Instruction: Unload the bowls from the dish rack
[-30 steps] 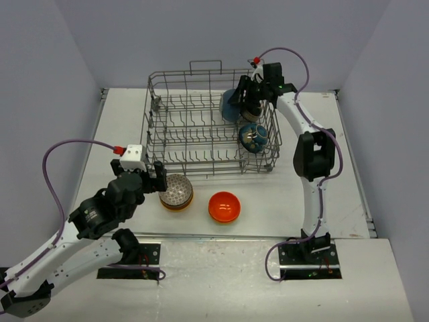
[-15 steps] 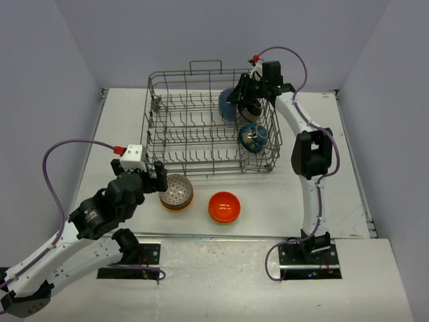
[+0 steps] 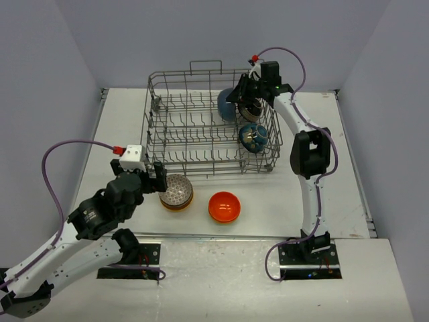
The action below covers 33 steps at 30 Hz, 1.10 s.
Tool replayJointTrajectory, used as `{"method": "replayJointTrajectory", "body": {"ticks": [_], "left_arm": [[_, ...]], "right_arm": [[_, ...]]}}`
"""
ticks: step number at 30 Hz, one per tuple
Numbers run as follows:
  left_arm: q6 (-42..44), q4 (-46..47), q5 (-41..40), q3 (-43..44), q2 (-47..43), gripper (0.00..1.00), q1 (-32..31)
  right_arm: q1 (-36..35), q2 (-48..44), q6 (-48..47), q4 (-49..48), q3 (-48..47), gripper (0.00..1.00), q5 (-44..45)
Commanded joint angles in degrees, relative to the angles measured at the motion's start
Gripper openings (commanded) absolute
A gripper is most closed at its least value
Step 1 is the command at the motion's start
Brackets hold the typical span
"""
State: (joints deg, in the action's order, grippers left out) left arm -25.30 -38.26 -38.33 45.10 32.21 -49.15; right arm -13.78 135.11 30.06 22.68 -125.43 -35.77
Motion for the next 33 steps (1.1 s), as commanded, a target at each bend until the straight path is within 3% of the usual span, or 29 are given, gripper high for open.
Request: {"method": "replayJointTrajectory", "body": {"ticks": [1,7,14,19,24,33], "left_arm": [[0.95,2.14,-0.43,-0.45,-0.65,1.00,0.28],[0.95,2.05,-0.70,-0.45,-1.09,1.00,0.28],[0.95,1.96,-0.96,-0.45,-1.53,1.00,0.28],[0.87,1.87,-1.05,-0.45,-1.71,1.00,0.28],[0.87,1.87,-1.14,-0.45,-1.80,1.00,0.28],[0.95,1.87,-1.40,-0.45,-2.23,1.00,0.19]], "right_arm": [[1.04,6.13,5.00,-8.35,2.73,0.09,-17.13],[1.74,5.61,12.90,-19.22,6.94,0.00,-23.90],[1.83,4.73,19.05,-27.50,8.96,0.00,-27.68],[1.83,3.23,19.51,-27.43,9.32,0.00,-26.72],[1.74,1.21,12.13,-18.20,8.09,0.00,-19.52],[1.74,3.14,17.21,-23.54,9.14,0.00,-24.17]]}}
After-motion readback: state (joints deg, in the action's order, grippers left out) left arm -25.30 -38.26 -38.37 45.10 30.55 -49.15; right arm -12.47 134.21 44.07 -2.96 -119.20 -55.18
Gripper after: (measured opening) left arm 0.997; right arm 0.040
